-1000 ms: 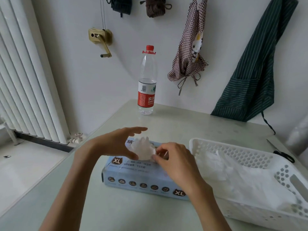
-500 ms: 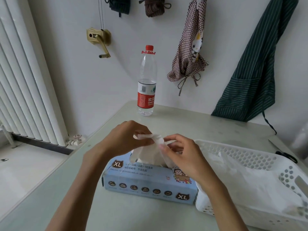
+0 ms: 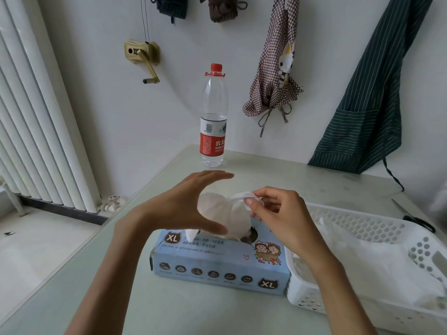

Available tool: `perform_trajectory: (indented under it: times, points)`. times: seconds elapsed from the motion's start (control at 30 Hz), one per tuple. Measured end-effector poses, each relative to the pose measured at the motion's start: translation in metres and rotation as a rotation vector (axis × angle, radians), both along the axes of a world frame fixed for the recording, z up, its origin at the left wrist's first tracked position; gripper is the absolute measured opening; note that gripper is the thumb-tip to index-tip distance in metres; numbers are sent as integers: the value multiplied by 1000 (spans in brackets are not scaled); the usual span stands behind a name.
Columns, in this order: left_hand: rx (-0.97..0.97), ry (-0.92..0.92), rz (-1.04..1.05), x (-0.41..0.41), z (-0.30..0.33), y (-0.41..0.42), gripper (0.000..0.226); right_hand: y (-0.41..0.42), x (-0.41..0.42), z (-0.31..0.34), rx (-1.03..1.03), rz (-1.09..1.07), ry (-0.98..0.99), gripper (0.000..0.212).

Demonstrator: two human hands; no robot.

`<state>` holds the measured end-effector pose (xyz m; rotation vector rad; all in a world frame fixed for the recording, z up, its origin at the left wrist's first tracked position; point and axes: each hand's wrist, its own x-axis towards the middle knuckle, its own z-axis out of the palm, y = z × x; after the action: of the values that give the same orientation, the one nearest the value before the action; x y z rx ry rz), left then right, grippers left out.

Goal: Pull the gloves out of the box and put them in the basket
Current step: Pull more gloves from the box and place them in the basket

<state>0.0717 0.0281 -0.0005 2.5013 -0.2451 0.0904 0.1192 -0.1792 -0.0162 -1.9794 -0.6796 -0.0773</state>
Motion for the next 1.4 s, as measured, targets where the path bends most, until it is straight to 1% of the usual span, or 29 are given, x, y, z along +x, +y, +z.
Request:
perform_trajectory:
  times: [0.03,0.07,0.13,0.17,0.23,0.33,0.4,0.43,0.5,0.57,0.63,0.7,0.77,0.83,0.9,0.93,0.97,1.0,1.03,1.07,1.1,1.13,1.17,1.2,1.27,1.33,1.4]
  points:
    - [-27,-3,-10,0,2,-4,81,1,-2,3,37,27,-7,9]
    - [-43,-30,-8,0,3,-8,67,2,-5,7,85,62,-5,9]
    - [-35,-144,32,3,4,-10,30,4,-9,14,183,114,16,10]
    - [-40,-194,71,3,4,-8,19,4,-10,15,208,122,33,15]
    - [-105,-245,132,3,4,0,13,2,-7,13,169,91,62,29]
    - [-290,-292,155,0,6,4,14,4,-4,1,-76,5,34,43]
    - [-397,-304,143,-1,9,1,13,8,-5,-6,-179,1,27,49]
    - [-426,-306,144,-1,11,-1,12,9,-5,-10,-206,0,12,48]
    - [-422,-319,179,1,10,0,12,12,-4,-14,-234,-20,-43,35]
    - [-381,-324,253,5,5,7,16,11,-1,-15,-192,-56,-41,17]
    - [-346,-303,335,9,-1,15,18,8,2,-12,-87,-68,7,9]
    - [-276,-266,370,13,-8,21,16,5,6,-9,16,-62,20,8]
    - [-179,-187,383,15,-14,27,19,4,8,-8,84,-66,21,7]
    - [-132,-86,374,10,-15,33,30,2,10,-9,93,-77,12,6]
    - [-146,-53,356,4,-8,37,42,1,10,-10,76,-90,-12,5]
    - [-167,-88,357,2,-4,38,47,1,11,-10,69,-93,-28,6]
    - [-196,-157,371,-2,3,36,50,2,11,-10,67,-96,-42,6]
    - [-228,-257,383,-6,9,31,48,4,10,-10,68,-98,-56,6]
    - [-240,-349,387,-8,15,23,39,6,9,-10,69,-99,-69,5]
    - [-229,-386,349,-11,20,13,24,8,8,-10,69,-100,-78,5]
    - [-189,-348,294,-12,22,1,31,11,7,-10,66,-105,-85,6]
    - [-136,-259,240,-14,22,-10,49,15,5,-9,54,-113,-95,6]
    - [-53,-159,208,-11,18,-18,57,17,5,-9,41,-117,-107,7]
    - [36,-106,196,-7,13,-23,55,19,6,-7,24,-122,-125,8]
    - [129,-113,232,-2,6,-21,34,21,7,-1,-19,-129,-162,8]
    - [81,-179,293,0,5,-10,17,22,11,7,-135,-79,-149,10]
    - [-18,-237,351,0,7,1,14,24,15,15,-352,34,-76,24]
